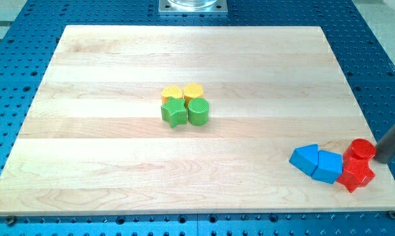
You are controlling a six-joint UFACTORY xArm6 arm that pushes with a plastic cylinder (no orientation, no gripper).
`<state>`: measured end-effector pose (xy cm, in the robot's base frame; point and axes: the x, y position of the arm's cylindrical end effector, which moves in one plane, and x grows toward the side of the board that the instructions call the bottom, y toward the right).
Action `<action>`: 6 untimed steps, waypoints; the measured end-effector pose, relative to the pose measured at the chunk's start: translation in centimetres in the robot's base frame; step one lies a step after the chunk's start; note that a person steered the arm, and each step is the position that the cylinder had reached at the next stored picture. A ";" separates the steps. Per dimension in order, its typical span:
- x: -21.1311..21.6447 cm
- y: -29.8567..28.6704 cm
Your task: Touch the bottom of cube
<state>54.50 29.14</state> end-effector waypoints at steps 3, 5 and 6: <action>-3.3 4.3; 6.8 -0.8; 7.0 -6.1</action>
